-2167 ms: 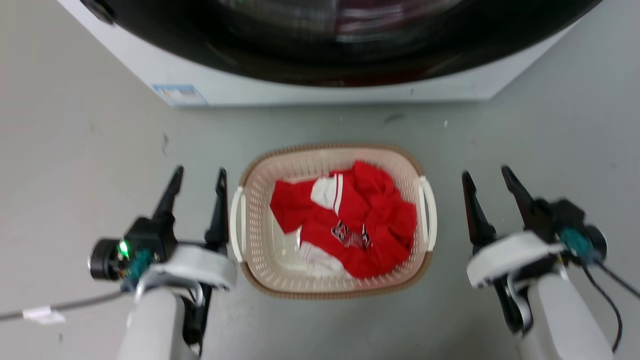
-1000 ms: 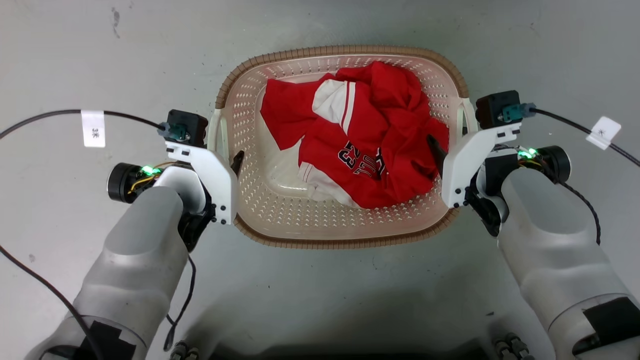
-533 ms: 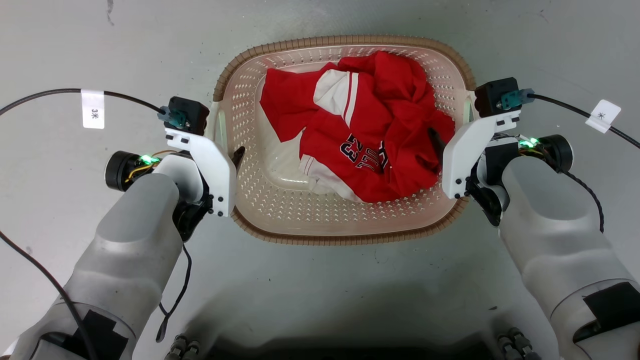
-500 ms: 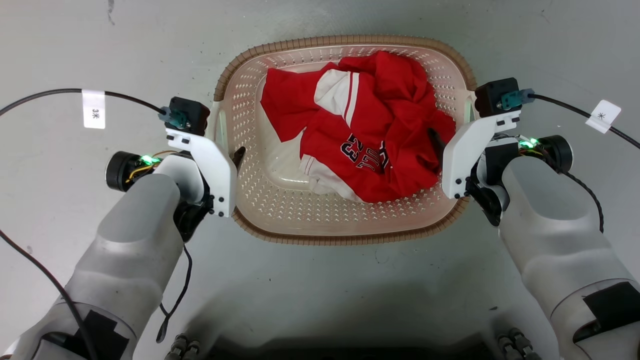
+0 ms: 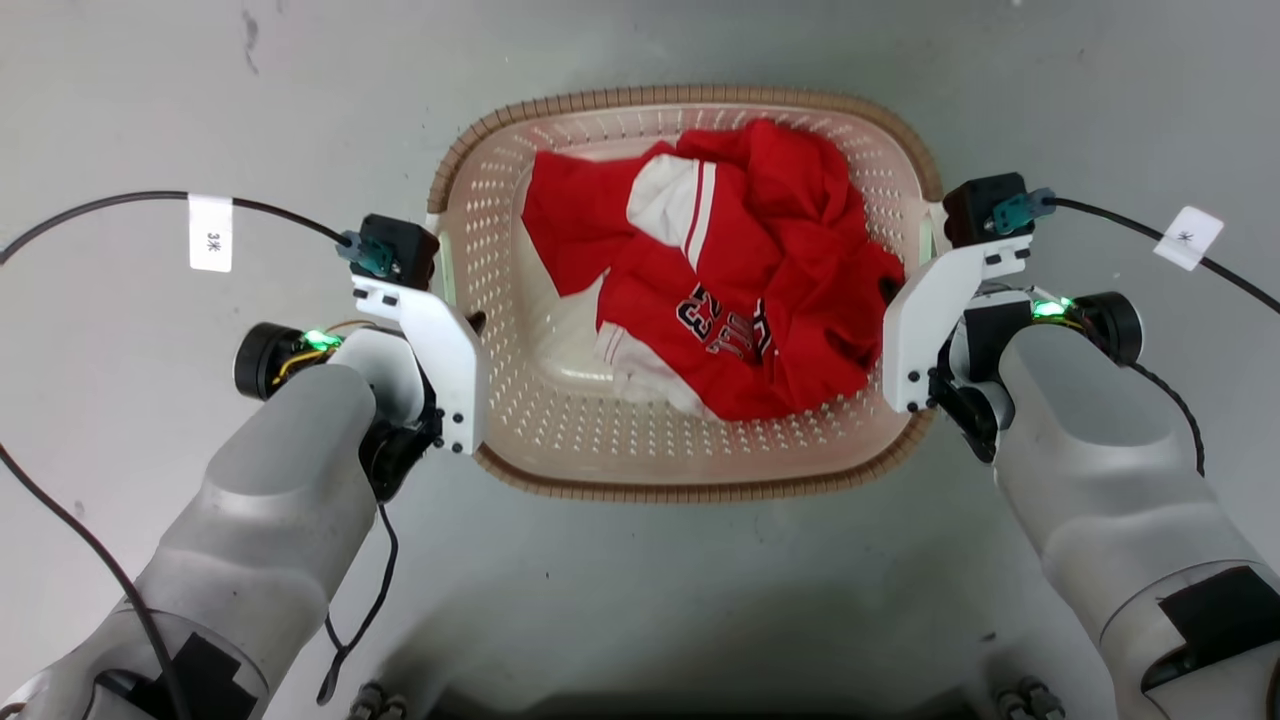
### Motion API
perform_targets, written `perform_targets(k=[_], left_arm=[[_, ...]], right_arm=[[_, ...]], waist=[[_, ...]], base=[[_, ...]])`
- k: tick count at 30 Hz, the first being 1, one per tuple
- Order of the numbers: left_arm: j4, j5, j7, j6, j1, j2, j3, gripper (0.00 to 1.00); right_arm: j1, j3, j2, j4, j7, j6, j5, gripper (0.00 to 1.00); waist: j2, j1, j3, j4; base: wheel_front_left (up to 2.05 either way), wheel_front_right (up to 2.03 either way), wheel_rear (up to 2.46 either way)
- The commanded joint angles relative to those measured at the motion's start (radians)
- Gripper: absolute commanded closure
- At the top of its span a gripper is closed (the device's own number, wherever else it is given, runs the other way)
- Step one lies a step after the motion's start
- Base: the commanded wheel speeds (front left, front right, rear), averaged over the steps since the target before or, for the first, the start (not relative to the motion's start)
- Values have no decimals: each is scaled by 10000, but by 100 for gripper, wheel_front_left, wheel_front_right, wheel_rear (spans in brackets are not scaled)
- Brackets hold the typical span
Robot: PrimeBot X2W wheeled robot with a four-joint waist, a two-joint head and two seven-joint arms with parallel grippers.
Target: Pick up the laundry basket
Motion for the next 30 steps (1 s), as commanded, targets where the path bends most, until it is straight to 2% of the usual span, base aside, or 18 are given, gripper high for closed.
perform_targets(k=[1, 9, 16, 23, 24, 30], left_arm=[[-136, -152, 109, -30, 19, 84, -238, 100], [-358, -1549, 1199, -28, 425, 472, -878, 100], [-982, -2986, 2623, -45, 1069, 671, -1390, 100], [-1542, -3688, 3580, -56, 1759, 1119, -2195, 100], [-1666, -3971, 3870, -56, 2064, 1219, -2472, 100], [-1931, -4388, 4235, -60, 2565, 1310, -2921, 100]], right_arm=[[111, 194, -12, 69, 249, 28, 0, 100], [486, 469, -39, 226, 1574, 28, 202, 100], [1066, 786, -16, 270, 3699, 30, 677, 100], [1867, 1225, -19, 34, 5513, 33, 1546, 100], [2084, 1424, -26, -63, 5995, 37, 1783, 100], [2490, 1702, -20, -98, 6537, 40, 2050, 100]], waist=[[0, -1, -364, -43], [0, -1, -2072, -246], [0, -1, -3964, -304], [0, -1, -5788, -317], [0, -1, -6512, -333], [0, -1, -7743, -360]], base=[[0, 0, 0], [0, 0, 0], [0, 0, 0], [0, 0, 0], [0, 0, 0], [0, 0, 0]])
